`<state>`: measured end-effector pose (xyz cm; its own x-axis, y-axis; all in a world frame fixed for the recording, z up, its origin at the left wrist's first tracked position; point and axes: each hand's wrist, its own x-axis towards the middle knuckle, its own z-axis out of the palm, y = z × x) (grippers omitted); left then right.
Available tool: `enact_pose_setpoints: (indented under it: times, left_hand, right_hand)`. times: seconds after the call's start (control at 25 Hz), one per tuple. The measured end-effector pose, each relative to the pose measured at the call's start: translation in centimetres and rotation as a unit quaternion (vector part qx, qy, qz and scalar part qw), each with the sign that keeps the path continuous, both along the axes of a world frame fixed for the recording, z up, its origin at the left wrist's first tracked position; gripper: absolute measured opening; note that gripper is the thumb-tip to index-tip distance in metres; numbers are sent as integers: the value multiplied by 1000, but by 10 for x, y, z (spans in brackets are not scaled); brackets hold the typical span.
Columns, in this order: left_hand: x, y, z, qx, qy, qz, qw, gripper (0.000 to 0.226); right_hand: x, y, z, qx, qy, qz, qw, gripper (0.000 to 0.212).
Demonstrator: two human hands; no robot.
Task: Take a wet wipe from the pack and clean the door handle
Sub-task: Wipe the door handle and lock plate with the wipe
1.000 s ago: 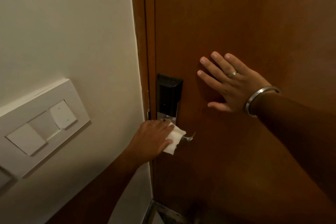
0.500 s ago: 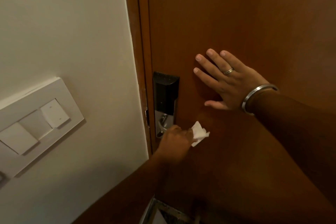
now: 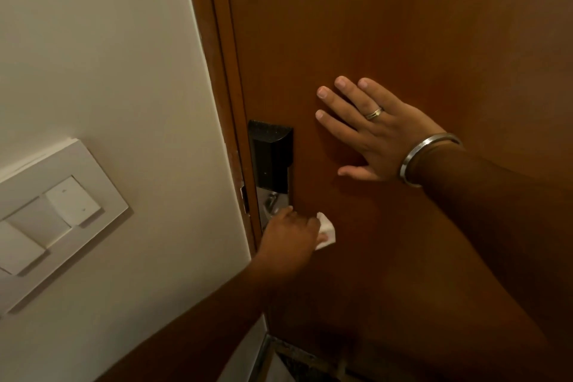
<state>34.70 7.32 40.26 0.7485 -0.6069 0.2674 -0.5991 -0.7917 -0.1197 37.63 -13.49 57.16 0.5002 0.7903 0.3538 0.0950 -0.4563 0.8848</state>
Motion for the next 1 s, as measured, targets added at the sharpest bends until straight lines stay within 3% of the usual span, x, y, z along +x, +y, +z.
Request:
enact_pose_setpoints:
  times: [0.12, 0.24, 0.36, 0.52, 0.64, 0.76, 1.0]
  left_hand:
    - [-4, -11, 7, 4, -28, 6, 1000, 29]
    - [-5, 31, 11, -19, -68, -34, 997, 31]
    - [1, 75, 31, -14, -72, -13, 997, 38]
    - [0, 39, 31, 23, -54, -68, 996, 31]
    - [-7, -11, 14, -28, -16, 32, 999, 31]
    - [-11, -19, 11, -59, -41, 86, 994, 30]
    - [-7, 48, 5, -59, -66, -8, 996, 52]
  right_hand:
    - [0, 1, 2, -1, 5, -1, 1000, 100]
    - [-1, 1, -1, -5, -4, -4, 1000, 100]
    - [-1, 2, 1, -8, -8, -7, 1000, 99]
    - [0, 1, 1, -5, -10, -5, 1000, 99]
    - [-2, 0, 1, -5, -5, -8, 1000, 98]
    - [-2, 1, 2, -6, 1, -10, 1000, 99]
    - [0, 0, 1, -3, -6, -4, 1000, 99]
